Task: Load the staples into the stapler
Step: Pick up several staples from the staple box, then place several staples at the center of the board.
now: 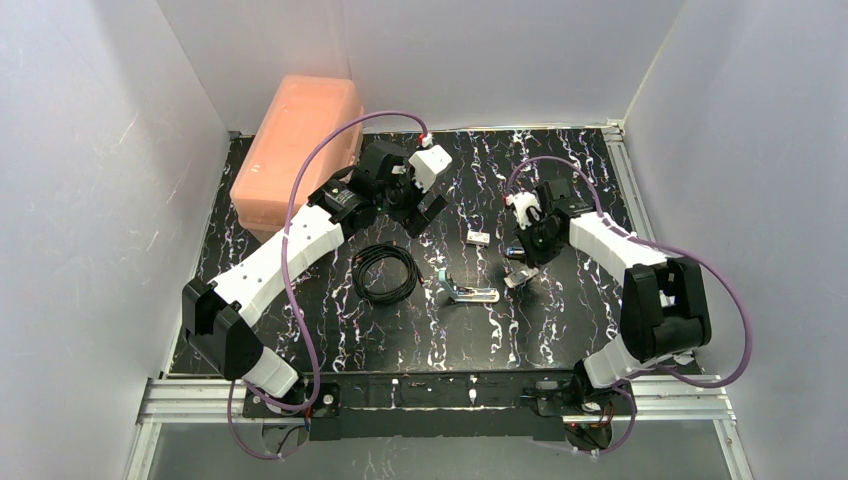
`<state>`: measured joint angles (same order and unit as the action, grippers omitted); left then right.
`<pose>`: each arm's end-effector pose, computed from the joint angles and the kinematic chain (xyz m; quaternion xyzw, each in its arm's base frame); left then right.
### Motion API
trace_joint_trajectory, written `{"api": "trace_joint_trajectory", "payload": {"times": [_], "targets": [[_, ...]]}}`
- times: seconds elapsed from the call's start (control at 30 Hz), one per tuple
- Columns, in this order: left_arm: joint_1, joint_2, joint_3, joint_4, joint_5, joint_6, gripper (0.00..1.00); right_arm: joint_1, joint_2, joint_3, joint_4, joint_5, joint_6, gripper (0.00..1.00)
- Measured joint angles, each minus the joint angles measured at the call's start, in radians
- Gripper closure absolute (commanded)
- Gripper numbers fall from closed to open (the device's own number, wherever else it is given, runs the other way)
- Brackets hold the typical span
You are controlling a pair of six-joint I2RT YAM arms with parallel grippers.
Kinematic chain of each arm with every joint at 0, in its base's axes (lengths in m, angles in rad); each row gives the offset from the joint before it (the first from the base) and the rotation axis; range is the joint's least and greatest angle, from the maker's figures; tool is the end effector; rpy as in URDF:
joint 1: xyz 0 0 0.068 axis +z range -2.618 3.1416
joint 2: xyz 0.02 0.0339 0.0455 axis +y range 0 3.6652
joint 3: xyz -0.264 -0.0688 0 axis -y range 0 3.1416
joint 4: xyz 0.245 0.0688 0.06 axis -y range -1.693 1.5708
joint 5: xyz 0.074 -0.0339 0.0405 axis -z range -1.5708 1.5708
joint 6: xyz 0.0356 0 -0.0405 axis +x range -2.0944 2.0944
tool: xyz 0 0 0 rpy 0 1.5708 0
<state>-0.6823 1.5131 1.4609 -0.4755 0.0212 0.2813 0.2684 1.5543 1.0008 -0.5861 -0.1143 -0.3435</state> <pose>0.2690 -0.2196 0.3690 0.4064 0.7659 -0.1082 0.4864 0.2895 0.0838 0.2004 -0.3054 0.9263 0.0477 0.2155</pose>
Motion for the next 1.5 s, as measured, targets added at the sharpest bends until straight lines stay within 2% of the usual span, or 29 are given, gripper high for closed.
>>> {"api": "trace_joint_trajectory", "payload": {"times": [0.33,0.7,0.9,1.03,1.13,1.4,1.5], "targets": [[0.000,0.000,-0.009,0.004,0.000,0.004,0.01,0.000,-0.142,-0.002,-0.071,-0.058,-0.066,0.86],[0.000,-0.002,-0.014,0.007,0.000,0.006,0.02,0.000,-0.220,-0.090,-0.175,-0.112,-0.190,0.82],[0.000,-0.003,-0.014,0.008,-0.023,0.006,0.01,0.000,-0.221,-0.090,-0.194,-0.114,-0.251,0.74],[0.000,-0.003,-0.015,0.008,-0.032,0.007,0.01,0.000,-0.221,-0.093,-0.210,-0.113,-0.294,0.60],[0.000,-0.003,-0.015,0.008,-0.034,0.007,0.01,0.000,-0.222,-0.101,-0.224,-0.112,-0.320,0.53],[0.000,-0.003,-0.015,0.008,-0.034,0.007,0.01,0.000,-0.235,-0.117,-0.226,-0.090,-0.359,0.51],[0.000,-0.003,-0.015,0.008,-0.034,0.007,0.01,-0.001,-0.235,-0.133,-0.228,-0.078,-0.395,0.45]]}}
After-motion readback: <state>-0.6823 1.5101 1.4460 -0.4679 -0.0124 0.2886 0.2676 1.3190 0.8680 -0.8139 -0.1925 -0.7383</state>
